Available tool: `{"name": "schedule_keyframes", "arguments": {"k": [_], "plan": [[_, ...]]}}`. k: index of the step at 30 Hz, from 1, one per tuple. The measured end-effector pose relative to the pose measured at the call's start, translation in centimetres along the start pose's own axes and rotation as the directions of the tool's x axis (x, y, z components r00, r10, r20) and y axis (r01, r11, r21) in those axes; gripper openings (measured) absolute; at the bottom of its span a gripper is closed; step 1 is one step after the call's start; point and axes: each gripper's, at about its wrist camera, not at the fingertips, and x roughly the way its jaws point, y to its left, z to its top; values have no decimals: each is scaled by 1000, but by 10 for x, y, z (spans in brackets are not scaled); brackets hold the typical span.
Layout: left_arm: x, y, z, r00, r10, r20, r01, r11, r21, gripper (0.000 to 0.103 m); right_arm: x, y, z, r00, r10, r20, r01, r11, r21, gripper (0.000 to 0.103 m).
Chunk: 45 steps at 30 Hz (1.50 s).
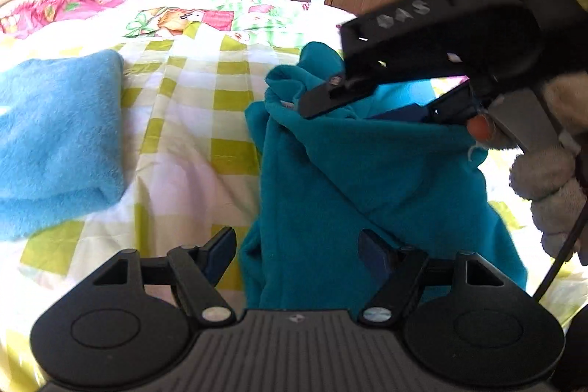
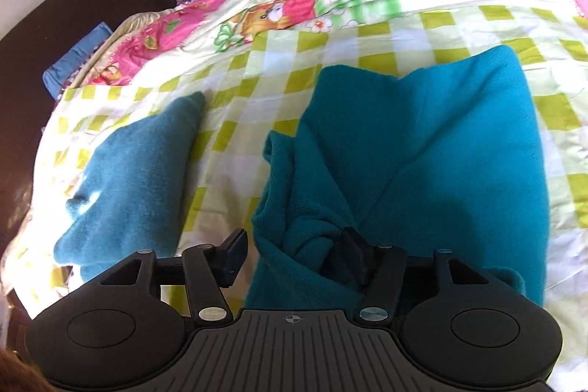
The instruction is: Fold small clothes
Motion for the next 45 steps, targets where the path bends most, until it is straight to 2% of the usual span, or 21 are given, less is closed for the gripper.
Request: {"name": "schedule_keyframes", "arguments": {"k": [4, 8, 9, 12, 16, 18, 21, 22, 23, 24, 27, 28, 30, 32, 33, 34, 35, 36, 39, 42, 45], "plan": [[-20, 12, -3, 1000, -19, 17, 20, 998, -57, 86, -25, 6, -2, 994, 111, -19, -112, 992, -65, 59], [-25, 15, 6, 996, -55, 65, 62, 992, -113, 86, -44, 11, -4, 996, 65, 55, -55, 984, -167, 60], [-24, 15, 9, 996, -52, 73, 60, 992, -112, 86, -50, 10, -4, 994, 9, 113, 19, 969, -245, 61], [-23, 14, 19, 995, -3, 98, 11, 997, -74, 86, -50, 9, -7, 995, -19, 101, 53, 934, -353, 61], [-30, 30, 25, 993, 43, 108, -35, 996, -79, 86, -48, 4, -20, 997, -25, 71, 52, 909, -414, 62], [-33, 35, 25, 993, 67, 99, -59, 995, -85, 86, -46, -3, -31, 998, -33, 52, 52, 906, -419, 62], [-36, 44, 17, 992, 90, 83, -82, 993, -87, 86, -68, -27, -44, 997, 43, 72, -23, 967, -253, 62], [-36, 44, 15, 993, 87, 80, -80, 993, -89, 86, -68, -27, -44, 997, 43, 72, -23, 967, -253, 62], [-38, 43, 13, 994, 79, 79, -71, 993, -92, 86, -92, -30, -49, 987, 126, 100, -105, 976, -191, 62], [-37, 43, 13, 995, 68, 80, -60, 994, -96, 86, -103, -29, -51, 981, 146, 129, -120, 974, -191, 62], [-39, 43, 18, 994, 37, 107, -25, 993, -116, 86, -117, -29, -55, 973, 131, 188, -93, 975, -201, 75], [-41, 43, 21, 992, 31, 119, -16, 993, -119, 86, -107, -33, -58, 982, 85, 167, -48, 976, -214, 75], [-46, 41, 27, 990, 25, 142, -7, 993, -122, 86, -95, -35, -60, 989, 57, 134, -30, 979, -200, 76], [-52, 40, 33, 987, 23, 156, -3, 992, -124, 86, -72, -35, -68, 992, 100, 76, -84, 977, -194, 72], [-53, 40, 35, 988, 20, 156, 0, 992, -124, 86, -59, -28, -76, 992, 116, 46, -104, 972, -209, 61], [-54, 39, 37, 988, 17, 153, 2, 992, -122, 86, -33, -3, -93, 990, 130, -59, -142, 944, -297, 44], [-54, 37, 38, 989, 14, 145, 3, 993, -116, 86, -21, 12, -106, 990, 103, -94, -130, 923, -362, 40], [-54, 34, 38, 991, 5, 136, 9, 994, -108, 86, -21, 12, -106, 990, 103, -94, -130, 923, -362, 35], [-48, 19, 33, 993, -69, 91, 76, 995, -66, 86, -4, 31, -131, 988, 72, -134, -127, 874, -469, 37], [-40, 0, 25, 989, -133, 60, 134, 991, 0, 86, -21, 32, -138, 987, 95, -130, -152, 820, -551, 45], [-35, -15, 19, 986, -162, 48, 160, 986, 51, 86, -56, 9, -130, 973, 167, -162, -226, 843, -489, 47]]}}
